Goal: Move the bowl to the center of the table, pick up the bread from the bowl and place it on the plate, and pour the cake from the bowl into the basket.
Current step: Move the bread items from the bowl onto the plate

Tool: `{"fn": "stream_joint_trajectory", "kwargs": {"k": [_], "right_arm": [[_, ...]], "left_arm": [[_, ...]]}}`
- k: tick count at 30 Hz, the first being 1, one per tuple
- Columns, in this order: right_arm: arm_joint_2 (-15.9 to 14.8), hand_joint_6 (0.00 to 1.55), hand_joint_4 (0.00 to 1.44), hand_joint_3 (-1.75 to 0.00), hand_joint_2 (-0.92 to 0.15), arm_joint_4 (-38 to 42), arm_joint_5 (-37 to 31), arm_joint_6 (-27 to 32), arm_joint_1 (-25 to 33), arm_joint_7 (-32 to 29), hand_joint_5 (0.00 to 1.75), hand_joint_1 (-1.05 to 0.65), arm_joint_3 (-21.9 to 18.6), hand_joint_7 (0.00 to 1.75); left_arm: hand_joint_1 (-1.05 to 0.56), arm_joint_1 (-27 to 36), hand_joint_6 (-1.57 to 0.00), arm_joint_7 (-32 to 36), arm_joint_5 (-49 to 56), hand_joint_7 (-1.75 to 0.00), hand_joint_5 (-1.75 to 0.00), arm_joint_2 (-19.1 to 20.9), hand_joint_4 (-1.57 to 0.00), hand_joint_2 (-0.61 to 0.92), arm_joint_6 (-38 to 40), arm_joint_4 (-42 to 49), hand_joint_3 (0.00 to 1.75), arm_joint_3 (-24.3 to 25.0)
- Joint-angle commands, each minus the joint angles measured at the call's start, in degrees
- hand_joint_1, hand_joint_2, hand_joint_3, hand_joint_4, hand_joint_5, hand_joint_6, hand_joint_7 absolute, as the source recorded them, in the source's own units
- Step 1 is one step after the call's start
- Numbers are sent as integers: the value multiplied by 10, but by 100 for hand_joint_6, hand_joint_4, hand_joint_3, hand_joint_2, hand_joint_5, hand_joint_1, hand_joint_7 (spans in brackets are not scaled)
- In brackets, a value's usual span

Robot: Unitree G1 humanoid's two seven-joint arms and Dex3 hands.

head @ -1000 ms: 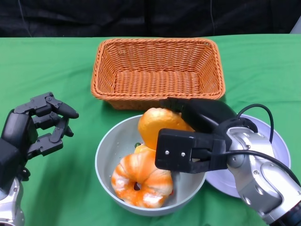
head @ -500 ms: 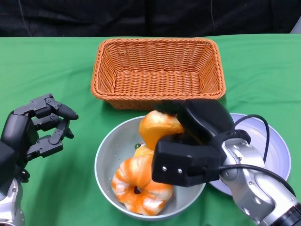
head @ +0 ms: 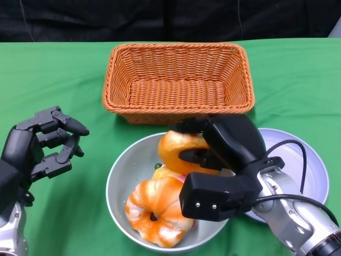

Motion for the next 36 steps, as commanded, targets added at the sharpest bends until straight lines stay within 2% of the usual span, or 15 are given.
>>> {"fn": "stream_joint_trajectory", "kwargs": {"k": [1, 8, 16, 22, 29, 34, 35, 36], "right_arm": [[-4, 114, 80, 0, -90, 6, 9, -25, -5, -20, 115, -22, -11, 8], [1, 115, 89, 0, -88, 14, 28, -60, -1, -39, 97, -19, -30, 4], [7, 116, 91, 0, -90, 38, 49, -96, -5, -58, 96, -18, -47, 3], [12, 119, 78, 0, -90, 60, 52, -109, -11, -83, 125, -11, -58, 3], [21, 120, 74, 0, -91, 51, 104, -152, 7, -90, 131, -10, -93, 4], [22, 119, 74, 0, -91, 47, 110, -161, 10, -87, 131, -12, -102, 5], [19, 119, 74, 0, -91, 6, 141, -157, 35, -64, 131, -12, -117, 5], [16, 119, 72, -2, -92, -31, 166, -152, 56, -43, 144, -14, -129, 6]], "left_arm": [[2, -7, -82, 4, 2, -115, -157, 9, -75, 69, -7, 5, 92, 3], [1, -8, -81, 1, 1, -114, -157, 10, -75, 69, -5, 8, 91, 3], [1, -9, -82, 0, -1, -114, -157, 9, -75, 69, -6, 9, 91, 4], [1, -11, -82, -5, -3, -114, -156, 9, -76, 69, -5, 13, 91, 5], [0, -11, -82, -1, 2, -114, -156, 11, -77, 70, -9, 16, 89, 3], [0, -11, -82, -1, 2, -113, -156, 11, -76, 70, -9, 16, 88, 3], [0, -12, -82, -3, 0, -113, -156, 11, -76, 70, -8, 17, 88, 4], [1, -13, -82, -6, -2, -113, -156, 12, -76, 70, -7, 18, 88, 5]]}}
